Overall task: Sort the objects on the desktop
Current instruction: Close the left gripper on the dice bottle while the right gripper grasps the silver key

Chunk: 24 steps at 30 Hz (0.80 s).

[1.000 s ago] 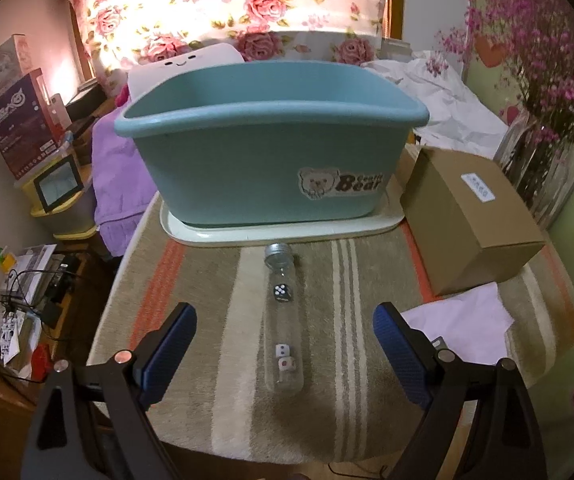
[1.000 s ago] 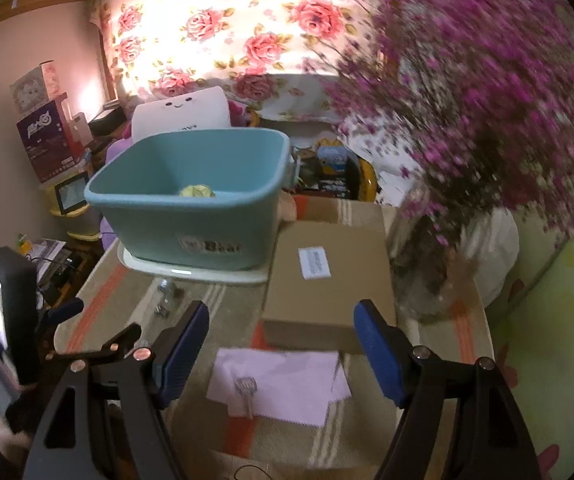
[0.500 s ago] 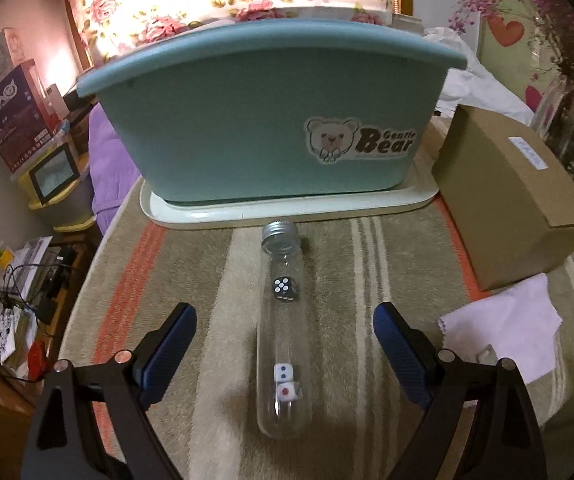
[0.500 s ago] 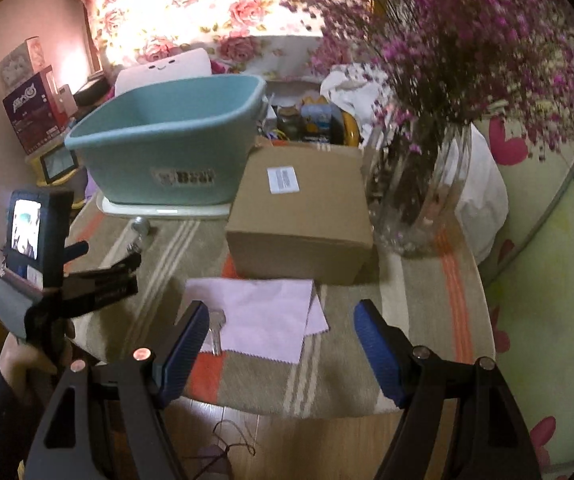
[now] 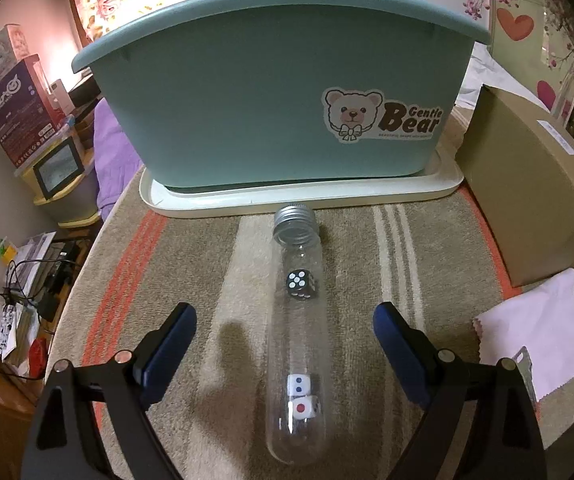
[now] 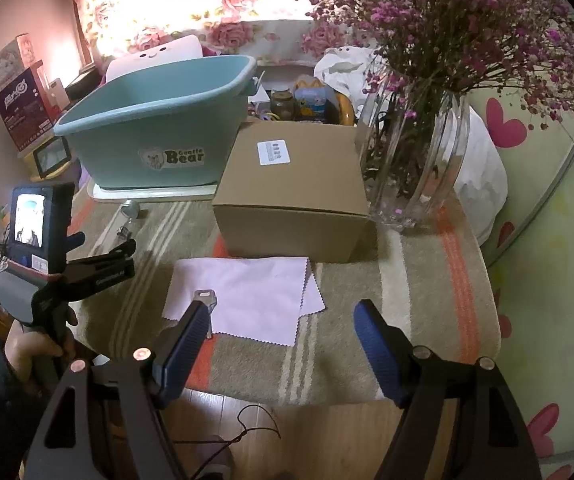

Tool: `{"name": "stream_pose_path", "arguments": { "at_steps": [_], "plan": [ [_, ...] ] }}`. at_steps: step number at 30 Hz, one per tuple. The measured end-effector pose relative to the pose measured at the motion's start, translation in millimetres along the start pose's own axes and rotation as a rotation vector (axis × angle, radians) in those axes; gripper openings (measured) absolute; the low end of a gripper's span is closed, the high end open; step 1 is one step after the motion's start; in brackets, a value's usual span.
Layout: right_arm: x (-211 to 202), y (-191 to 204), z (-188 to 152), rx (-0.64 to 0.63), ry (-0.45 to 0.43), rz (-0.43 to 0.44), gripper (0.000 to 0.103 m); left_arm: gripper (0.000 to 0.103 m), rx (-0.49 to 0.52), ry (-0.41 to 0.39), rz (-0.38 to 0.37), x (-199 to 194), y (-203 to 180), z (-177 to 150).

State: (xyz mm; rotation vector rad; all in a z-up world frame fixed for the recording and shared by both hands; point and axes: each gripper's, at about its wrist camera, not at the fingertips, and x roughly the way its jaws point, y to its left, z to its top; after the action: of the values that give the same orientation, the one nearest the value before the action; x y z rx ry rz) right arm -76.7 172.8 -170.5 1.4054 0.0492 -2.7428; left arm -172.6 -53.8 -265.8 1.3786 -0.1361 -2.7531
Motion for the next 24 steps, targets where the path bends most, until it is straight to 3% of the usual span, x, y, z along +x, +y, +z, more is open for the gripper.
{"name": "stream_pose_path", "arguments": {
  "at_steps": [2, 4, 9, 13, 17, 24],
  "plan": [
    [1.0, 0.9, -0.6, -0.002, 0.003, 0.0, 0.079, 0.088, -0.003, 0.001, -0.001, 0.6, -0.1, -0.3],
    [1.8, 1.6, -1.1, -0.001, 0.007, 0.002, 0.079, 0.073, 0.001, 0.003, 0.004, 2.4, -0.5, 0.0],
    [1.9, 3.0, -2.0, -0.005, 0.009, 0.003, 0.079, 0.059, 0.004, 0.018, 0.016, 6.8, -1.5, -2.6],
    [2.6, 3.4, -3.6, -0.008, 0.012, 0.002, 0.079, 0.038, 0.003, 0.015, 0.022, 6.8, -1.0, -3.9],
    [5.6, 5.0, -6.2, -0.01, 0.02, 0.008, 0.079, 0.032, 0.021, 0.003, 0.031, 7.6, -1.9, -3.7],
    [8.2, 11.2, -10.1, -0.012, 0.023, 0.026, 0.079, 0.032, -0.01, 0.003, 0.011, 7.6, 2.4, -3.3]
  ]
}}
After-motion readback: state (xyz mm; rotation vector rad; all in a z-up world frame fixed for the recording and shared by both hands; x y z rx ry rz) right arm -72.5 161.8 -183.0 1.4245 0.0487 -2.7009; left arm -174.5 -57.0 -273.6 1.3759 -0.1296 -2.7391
